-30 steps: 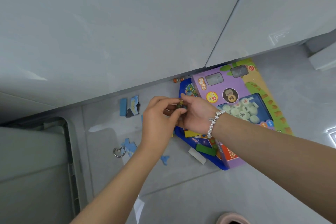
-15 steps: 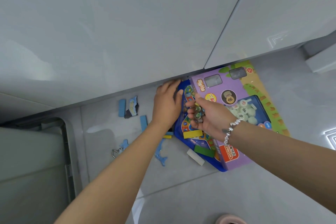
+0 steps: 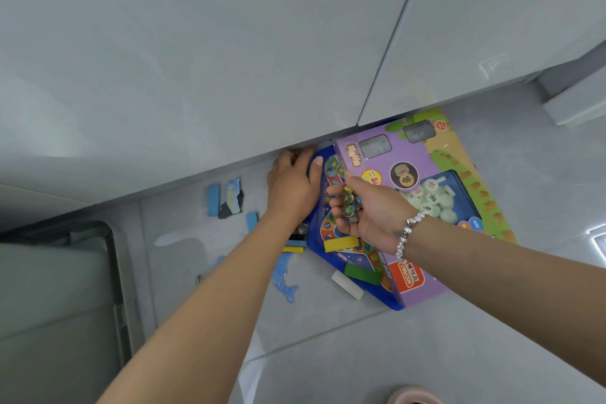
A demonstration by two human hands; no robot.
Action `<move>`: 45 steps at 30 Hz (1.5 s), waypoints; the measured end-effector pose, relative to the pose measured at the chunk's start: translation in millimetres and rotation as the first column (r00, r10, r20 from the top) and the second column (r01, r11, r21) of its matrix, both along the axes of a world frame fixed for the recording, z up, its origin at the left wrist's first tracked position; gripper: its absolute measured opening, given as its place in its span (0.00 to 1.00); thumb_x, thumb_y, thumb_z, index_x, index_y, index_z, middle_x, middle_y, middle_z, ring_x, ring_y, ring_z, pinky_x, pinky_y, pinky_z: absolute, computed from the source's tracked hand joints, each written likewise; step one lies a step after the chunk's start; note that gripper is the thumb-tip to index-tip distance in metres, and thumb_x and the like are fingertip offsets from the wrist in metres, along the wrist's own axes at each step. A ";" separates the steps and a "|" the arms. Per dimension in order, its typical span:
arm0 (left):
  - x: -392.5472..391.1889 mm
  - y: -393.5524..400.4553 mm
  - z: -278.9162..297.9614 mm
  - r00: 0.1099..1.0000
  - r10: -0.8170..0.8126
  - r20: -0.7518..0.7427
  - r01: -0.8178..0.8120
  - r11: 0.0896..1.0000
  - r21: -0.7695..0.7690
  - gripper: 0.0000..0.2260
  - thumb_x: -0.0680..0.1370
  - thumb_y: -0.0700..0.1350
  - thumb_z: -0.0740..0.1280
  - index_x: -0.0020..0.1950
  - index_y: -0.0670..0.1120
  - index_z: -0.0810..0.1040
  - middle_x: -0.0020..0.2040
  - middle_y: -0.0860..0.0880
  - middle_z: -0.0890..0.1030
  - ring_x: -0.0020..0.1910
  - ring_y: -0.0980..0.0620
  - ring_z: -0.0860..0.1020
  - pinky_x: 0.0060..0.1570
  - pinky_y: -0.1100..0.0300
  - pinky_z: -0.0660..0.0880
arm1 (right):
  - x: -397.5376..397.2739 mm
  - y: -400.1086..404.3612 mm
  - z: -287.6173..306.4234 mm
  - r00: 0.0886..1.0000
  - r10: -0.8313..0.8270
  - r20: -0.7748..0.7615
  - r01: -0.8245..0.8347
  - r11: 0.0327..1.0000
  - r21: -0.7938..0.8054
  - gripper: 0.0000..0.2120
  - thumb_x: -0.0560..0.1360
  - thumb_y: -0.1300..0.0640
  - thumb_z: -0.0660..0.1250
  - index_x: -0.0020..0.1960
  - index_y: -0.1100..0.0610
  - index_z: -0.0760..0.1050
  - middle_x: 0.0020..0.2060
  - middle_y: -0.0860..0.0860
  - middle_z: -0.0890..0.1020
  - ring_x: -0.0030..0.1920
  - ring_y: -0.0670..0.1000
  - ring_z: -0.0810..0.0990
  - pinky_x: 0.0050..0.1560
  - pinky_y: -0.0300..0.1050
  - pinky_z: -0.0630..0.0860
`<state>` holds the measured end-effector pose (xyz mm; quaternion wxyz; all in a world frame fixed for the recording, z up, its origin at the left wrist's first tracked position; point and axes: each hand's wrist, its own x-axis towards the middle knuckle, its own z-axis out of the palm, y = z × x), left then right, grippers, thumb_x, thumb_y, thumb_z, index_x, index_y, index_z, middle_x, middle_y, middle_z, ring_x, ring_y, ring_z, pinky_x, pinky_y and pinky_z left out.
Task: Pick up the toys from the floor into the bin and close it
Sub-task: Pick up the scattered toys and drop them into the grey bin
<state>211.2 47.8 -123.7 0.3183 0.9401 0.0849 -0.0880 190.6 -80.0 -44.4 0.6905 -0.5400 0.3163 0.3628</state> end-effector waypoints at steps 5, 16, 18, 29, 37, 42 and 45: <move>-23.3 15.0 -7.9 0.998 0.002 0.065 -0.001 1.000 -0.012 0.23 0.79 0.53 0.52 0.71 0.46 0.69 0.68 0.43 0.70 0.69 0.43 0.64 0.66 0.52 0.60 | 0.3 -0.8 1.0 1.000 0.000 -0.005 0.000 1.000 0.011 0.18 0.80 0.48 0.57 0.42 0.60 0.76 0.31 0.52 0.75 0.30 0.47 0.73 0.28 0.37 0.74; -53.1 46.2 -18.6 0.909 0.313 0.275 -0.339 0.939 0.051 0.24 0.73 0.47 0.72 0.67 0.44 0.73 0.67 0.39 0.68 0.66 0.41 0.66 0.65 0.49 0.61 | -0.3 -1.2 -1.6 0.999 0.031 0.008 -0.031 0.999 -0.018 0.19 0.79 0.48 0.57 0.42 0.60 0.77 0.31 0.52 0.76 0.31 0.48 0.74 0.29 0.38 0.75; -46.9 52.2 -21.4 0.912 0.307 0.271 -0.316 0.949 -0.012 0.23 0.72 0.45 0.73 0.66 0.42 0.74 0.65 0.39 0.69 0.63 0.41 0.68 0.65 0.49 0.65 | -0.4 -0.4 -1.7 0.999 0.033 0.012 -0.033 0.999 -0.021 0.19 0.79 0.48 0.57 0.42 0.60 0.77 0.31 0.52 0.76 0.31 0.48 0.74 0.29 0.38 0.74; -55.8 57.7 -19.0 0.874 0.342 0.345 -0.293 0.938 -0.187 0.14 0.72 0.35 0.71 0.58 0.39 0.79 0.58 0.41 0.70 0.59 0.51 0.67 0.56 0.63 0.72 | -0.9 0.5 -2.2 0.999 0.038 0.006 -0.038 0.999 -0.035 0.19 0.79 0.48 0.57 0.41 0.60 0.77 0.31 0.52 0.76 0.31 0.47 0.74 0.30 0.38 0.74; -73.2 59.4 0.8 0.871 0.434 0.229 -0.369 0.888 -0.276 0.09 0.73 0.34 0.69 0.53 0.39 0.81 0.50 0.47 0.75 0.45 0.54 0.78 0.49 0.74 0.70 | -8.1 15.9 -5.9 0.996 0.074 -0.050 -0.075 0.997 -0.021 0.18 0.79 0.48 0.58 0.42 0.60 0.77 0.32 0.53 0.76 0.32 0.48 0.74 0.33 0.39 0.74; -90.5 33.8 38.6 0.819 0.573 0.028 -0.462 0.688 -0.560 0.08 0.72 0.39 0.72 0.44 0.52 0.81 0.45 0.48 0.80 0.38 0.63 0.76 0.44 0.70 0.72 | -15.6 37.6 -11.0 0.993 0.071 -0.096 -0.067 0.997 0.040 0.17 0.79 0.48 0.58 0.42 0.59 0.75 0.34 0.53 0.75 0.34 0.48 0.74 0.32 0.39 0.76; -103.4 20.4 50.1 0.838 0.540 -0.075 -0.458 0.622 -0.636 0.08 0.71 0.39 0.73 0.45 0.51 0.82 0.44 0.48 0.82 0.41 0.56 0.78 0.44 0.64 0.75 | -19.4 50.1 -15.1 0.990 0.050 -0.131 -0.036 0.993 0.108 0.15 0.79 0.49 0.58 0.44 0.59 0.75 0.38 0.55 0.80 0.40 0.51 0.79 0.38 0.44 0.78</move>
